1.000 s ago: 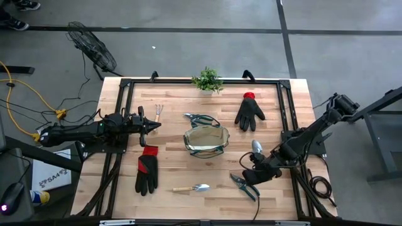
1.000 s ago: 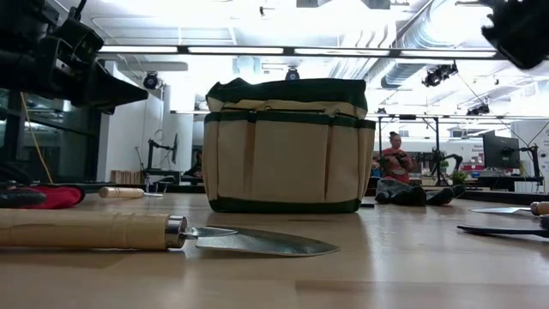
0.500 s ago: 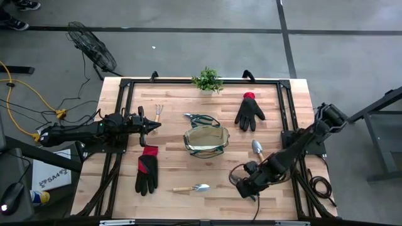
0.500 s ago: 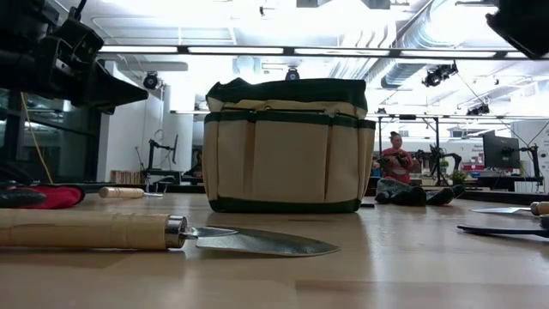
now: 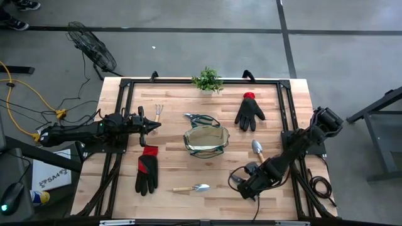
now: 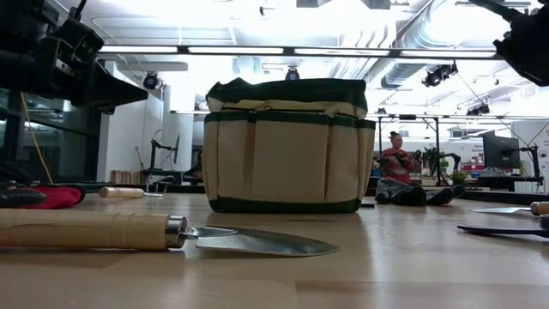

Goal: Pick & Place Garden tools in Gardening bag
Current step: Put the green shear scissors into the gardening bag

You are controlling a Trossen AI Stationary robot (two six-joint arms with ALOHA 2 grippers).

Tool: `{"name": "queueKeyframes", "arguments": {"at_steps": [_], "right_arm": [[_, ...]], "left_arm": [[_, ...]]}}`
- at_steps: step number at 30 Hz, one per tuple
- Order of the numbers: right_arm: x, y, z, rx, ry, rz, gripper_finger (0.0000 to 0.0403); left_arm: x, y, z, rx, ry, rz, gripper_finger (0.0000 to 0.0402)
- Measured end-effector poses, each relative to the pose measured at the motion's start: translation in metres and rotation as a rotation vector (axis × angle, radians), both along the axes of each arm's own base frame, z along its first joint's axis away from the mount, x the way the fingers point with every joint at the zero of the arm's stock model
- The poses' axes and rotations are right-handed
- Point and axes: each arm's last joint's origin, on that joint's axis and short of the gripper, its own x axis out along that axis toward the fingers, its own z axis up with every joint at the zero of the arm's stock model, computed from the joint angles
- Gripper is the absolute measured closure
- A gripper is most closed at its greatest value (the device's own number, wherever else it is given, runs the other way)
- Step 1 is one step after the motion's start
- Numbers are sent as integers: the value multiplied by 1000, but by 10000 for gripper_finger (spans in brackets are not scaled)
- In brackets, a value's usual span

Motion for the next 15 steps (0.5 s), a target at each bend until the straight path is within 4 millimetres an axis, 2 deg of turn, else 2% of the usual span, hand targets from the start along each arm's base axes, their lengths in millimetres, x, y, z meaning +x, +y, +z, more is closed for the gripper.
{"name": "queueKeyframes", "arguments": {"at_steps": [15], "right_arm": [[-2,-1,-1,-56,-42,130,302]], "left_arm": [[0,0,0,0,0,0,391]]}}
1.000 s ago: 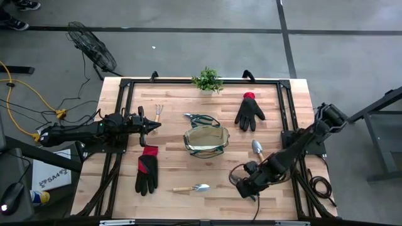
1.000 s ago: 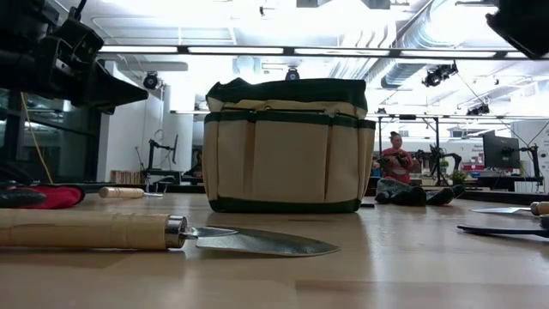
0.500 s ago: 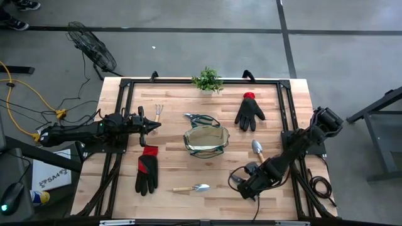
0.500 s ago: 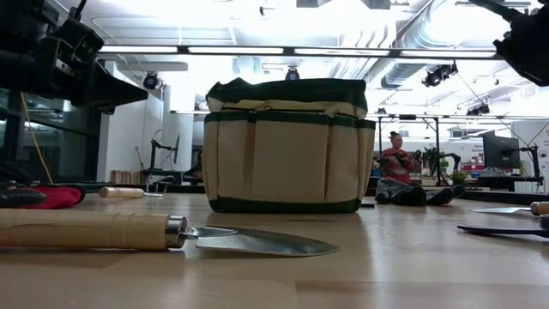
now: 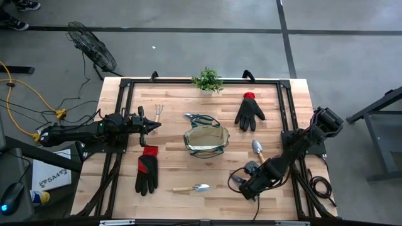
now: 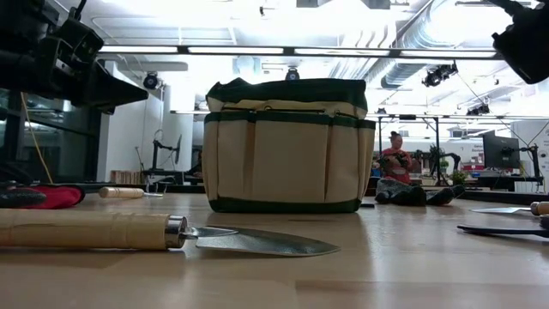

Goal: Pick & Place Garden tools in Gardening bag
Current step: Put the green shear scissors into the gardening bag

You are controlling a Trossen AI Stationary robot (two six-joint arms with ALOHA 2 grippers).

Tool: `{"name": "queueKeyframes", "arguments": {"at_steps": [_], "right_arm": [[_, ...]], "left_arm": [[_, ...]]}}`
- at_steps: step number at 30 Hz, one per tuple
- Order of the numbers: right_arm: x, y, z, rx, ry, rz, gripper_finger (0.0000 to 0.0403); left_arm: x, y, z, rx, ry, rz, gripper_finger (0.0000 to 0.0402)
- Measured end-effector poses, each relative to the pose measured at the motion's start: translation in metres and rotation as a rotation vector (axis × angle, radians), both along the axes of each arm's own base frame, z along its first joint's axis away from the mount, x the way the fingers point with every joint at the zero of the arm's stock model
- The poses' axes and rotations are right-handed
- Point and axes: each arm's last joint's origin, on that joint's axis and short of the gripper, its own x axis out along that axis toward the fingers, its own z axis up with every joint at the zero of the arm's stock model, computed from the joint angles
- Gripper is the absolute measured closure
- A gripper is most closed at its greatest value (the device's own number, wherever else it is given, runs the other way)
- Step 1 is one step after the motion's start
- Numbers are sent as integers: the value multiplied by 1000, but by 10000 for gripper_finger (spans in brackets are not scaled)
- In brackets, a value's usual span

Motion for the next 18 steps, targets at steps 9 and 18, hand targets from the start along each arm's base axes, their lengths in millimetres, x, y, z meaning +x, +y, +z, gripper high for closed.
{"name": "queueKeyframes", "arguments": {"at_steps": [9,18], "right_arm": [[-1,-1,-4,-32,-15,22,281],[2,2,-15,-38,11,25,195]], "left_arm": [[0,0,0,0,0,0,391],[0,0,0,0,-1,-1,391]]}}
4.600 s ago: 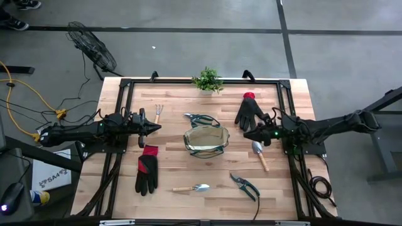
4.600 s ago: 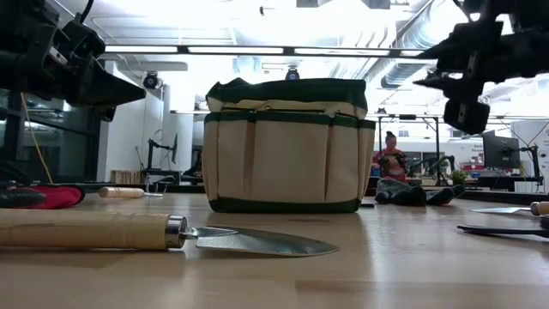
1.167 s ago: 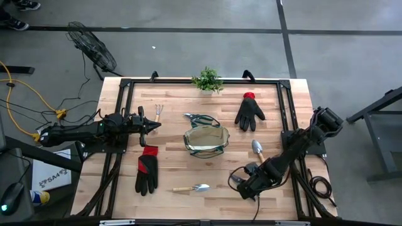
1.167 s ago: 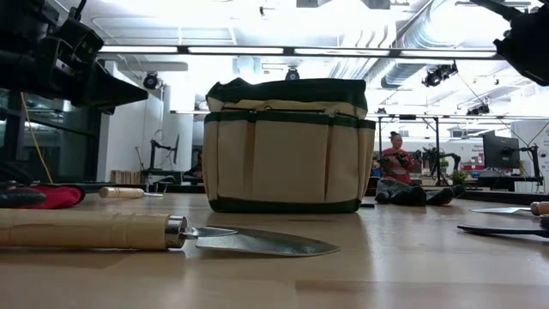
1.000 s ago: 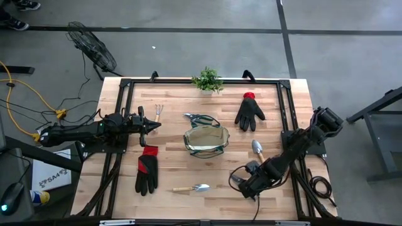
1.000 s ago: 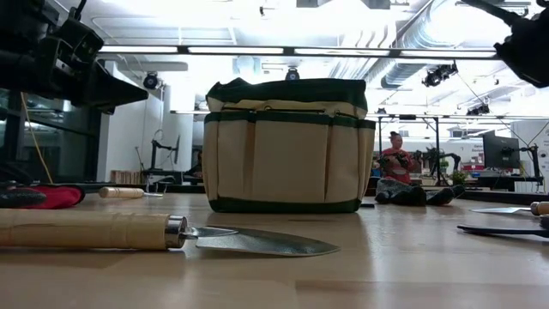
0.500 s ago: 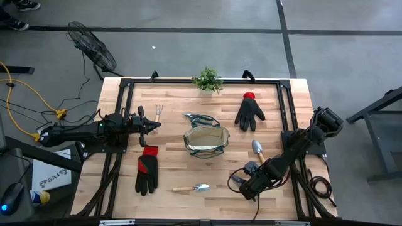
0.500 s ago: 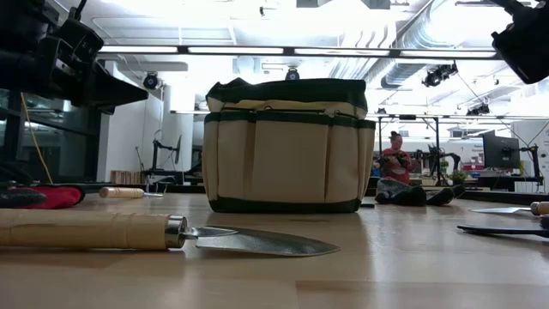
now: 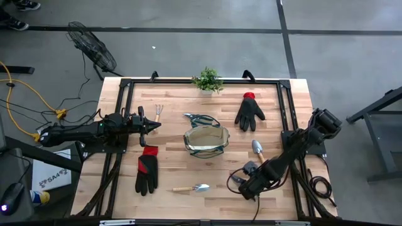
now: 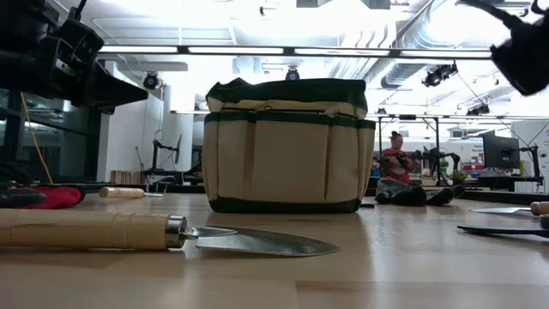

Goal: Pick & Place Garden tools in Gardening bag
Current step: Put the green shear scissors into the gardening bag

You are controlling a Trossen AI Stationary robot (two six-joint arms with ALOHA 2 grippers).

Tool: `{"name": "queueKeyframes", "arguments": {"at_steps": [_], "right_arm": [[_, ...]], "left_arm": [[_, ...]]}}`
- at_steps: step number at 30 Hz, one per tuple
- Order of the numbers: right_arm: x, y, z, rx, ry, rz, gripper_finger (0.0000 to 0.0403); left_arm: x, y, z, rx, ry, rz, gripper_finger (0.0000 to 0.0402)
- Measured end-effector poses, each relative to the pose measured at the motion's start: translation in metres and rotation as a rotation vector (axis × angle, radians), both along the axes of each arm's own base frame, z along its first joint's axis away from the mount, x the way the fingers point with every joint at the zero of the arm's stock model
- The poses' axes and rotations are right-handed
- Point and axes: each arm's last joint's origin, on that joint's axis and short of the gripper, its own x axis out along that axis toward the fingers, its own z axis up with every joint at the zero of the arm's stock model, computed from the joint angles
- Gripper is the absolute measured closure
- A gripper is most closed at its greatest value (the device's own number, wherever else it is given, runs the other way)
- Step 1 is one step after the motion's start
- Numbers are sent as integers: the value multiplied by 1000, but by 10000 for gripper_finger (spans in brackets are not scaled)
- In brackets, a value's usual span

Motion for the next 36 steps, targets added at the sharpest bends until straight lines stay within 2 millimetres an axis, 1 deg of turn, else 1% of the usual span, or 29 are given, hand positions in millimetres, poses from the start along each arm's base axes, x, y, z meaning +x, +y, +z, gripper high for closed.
{"name": "queueKeyframes", "arguments": {"at_steps": [3,9,14,19,23,36], "right_arm": [[1,2,-8,2,34,19,186],[8,7,-21,5,14,51,189],[9,8,-30,-14,31,73,189],[8,7,-31,-30,38,75,195],[7,6,-31,-52,53,76,214],[5,4,-32,-69,59,125,299]], "left_arm": [[0,0,0,0,0,0,391],[0,0,0,0,-1,-1,391],[0,0,0,0,-1,-1,391],[0,0,0,0,0,-2,391],[0,0,0,0,0,-2,391],[0,0,0,0,-1,-2,391]]}}
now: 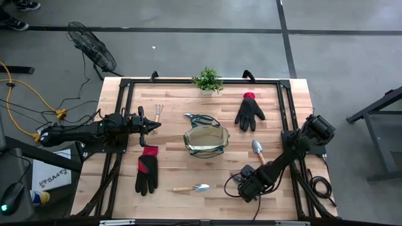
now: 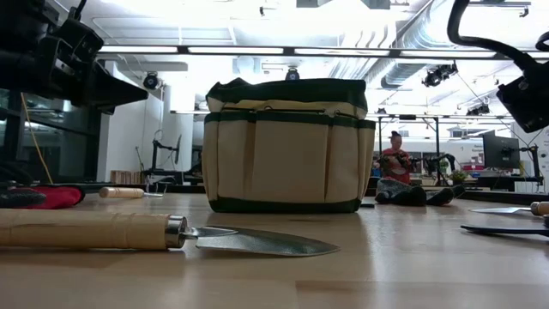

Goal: Pick & Place Garden tools in Gardening bag
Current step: Put the green shear scissors into the gardening bag

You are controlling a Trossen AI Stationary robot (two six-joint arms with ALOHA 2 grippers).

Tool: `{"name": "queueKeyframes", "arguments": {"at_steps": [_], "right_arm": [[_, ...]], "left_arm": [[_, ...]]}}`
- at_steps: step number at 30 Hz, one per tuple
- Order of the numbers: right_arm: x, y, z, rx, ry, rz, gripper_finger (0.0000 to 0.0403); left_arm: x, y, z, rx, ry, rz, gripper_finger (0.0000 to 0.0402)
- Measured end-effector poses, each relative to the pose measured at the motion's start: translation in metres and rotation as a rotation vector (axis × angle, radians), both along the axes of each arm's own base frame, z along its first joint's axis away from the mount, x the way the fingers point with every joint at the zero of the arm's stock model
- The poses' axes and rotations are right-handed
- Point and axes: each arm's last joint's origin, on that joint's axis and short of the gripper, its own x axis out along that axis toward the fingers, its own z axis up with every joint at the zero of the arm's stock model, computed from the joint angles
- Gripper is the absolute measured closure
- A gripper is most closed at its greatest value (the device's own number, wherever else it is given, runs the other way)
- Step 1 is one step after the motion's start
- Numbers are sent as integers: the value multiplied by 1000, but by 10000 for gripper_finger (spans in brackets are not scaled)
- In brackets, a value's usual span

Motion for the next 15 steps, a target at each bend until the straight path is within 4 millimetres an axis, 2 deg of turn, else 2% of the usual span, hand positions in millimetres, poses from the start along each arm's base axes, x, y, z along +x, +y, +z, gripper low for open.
{"name": "queueKeyframes", "arguments": {"at_steps": [10,15], "right_arm": [[2,-2,0,-3,-1,0,344],[5,-7,0,5,1,24,350]], "left_arm": [[0,0,0,0,0,0,391],[0,0,0,0,0,0,391]]}}
